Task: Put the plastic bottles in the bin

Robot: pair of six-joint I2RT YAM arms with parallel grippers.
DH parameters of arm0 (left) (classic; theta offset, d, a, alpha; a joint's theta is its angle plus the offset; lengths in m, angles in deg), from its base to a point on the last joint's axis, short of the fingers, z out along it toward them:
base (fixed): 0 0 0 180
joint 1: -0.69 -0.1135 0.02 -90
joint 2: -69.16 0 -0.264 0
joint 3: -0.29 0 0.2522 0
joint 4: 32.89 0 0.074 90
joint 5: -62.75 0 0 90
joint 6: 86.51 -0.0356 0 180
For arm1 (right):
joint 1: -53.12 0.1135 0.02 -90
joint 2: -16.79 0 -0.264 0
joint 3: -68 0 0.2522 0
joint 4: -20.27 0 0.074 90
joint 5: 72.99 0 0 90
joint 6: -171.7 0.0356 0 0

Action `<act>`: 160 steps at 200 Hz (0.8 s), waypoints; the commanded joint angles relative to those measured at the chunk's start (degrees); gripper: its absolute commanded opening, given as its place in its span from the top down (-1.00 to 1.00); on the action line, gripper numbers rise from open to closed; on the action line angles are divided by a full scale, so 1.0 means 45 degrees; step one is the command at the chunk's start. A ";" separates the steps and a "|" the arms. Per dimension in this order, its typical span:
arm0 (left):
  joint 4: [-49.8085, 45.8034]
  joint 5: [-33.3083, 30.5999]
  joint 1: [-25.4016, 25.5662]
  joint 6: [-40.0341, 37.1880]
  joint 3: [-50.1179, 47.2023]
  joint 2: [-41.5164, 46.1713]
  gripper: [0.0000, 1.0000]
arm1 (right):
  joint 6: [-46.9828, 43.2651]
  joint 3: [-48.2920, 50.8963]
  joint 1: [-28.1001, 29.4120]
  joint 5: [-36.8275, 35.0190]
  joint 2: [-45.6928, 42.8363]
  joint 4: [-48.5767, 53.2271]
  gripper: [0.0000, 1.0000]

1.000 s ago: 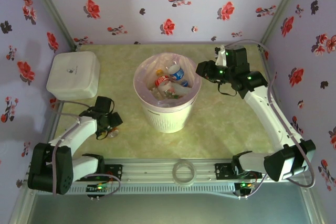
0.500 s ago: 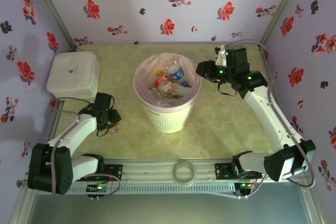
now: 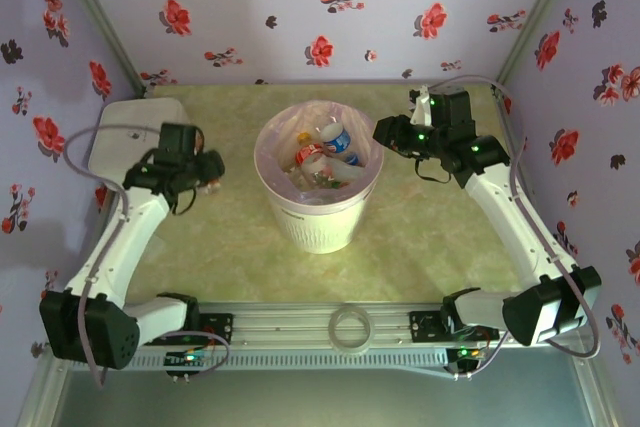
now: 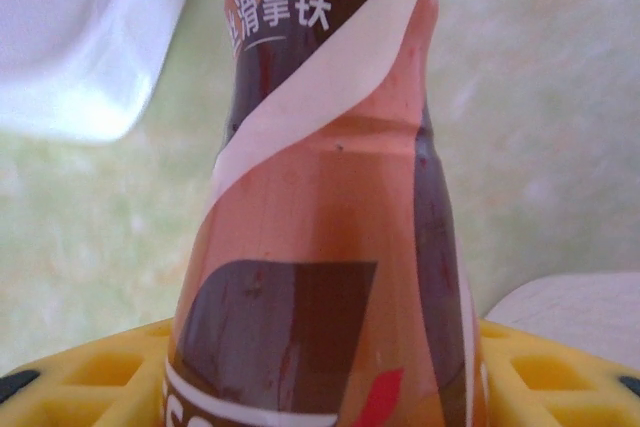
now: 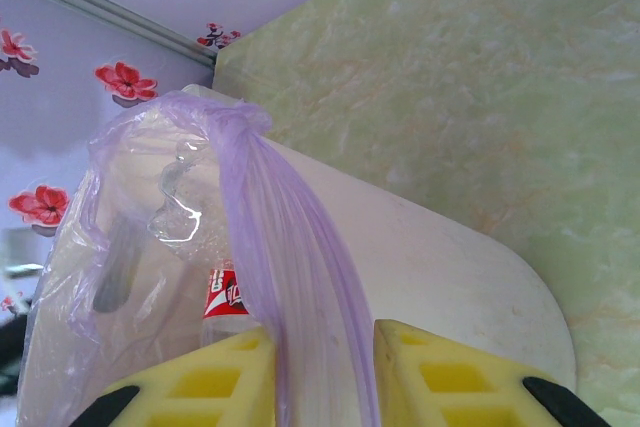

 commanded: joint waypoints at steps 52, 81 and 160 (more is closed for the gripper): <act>-0.1926 0.0238 0.1027 -0.2941 0.6774 -0.0770 1.00 | 0.0048 -0.0161 -0.0171 -0.0572 -0.0209 0.0313 0.41; -0.2588 0.0688 0.2753 -0.3983 0.8949 -0.1689 1.00 | 0.0082 -0.0193 -0.0113 -0.0665 -0.0248 0.0376 0.41; -0.4373 0.1608 0.6871 -0.8263 1.1149 -0.4227 1.00 | -0.0031 -0.0251 -0.0063 -0.0860 -0.0286 0.0533 0.41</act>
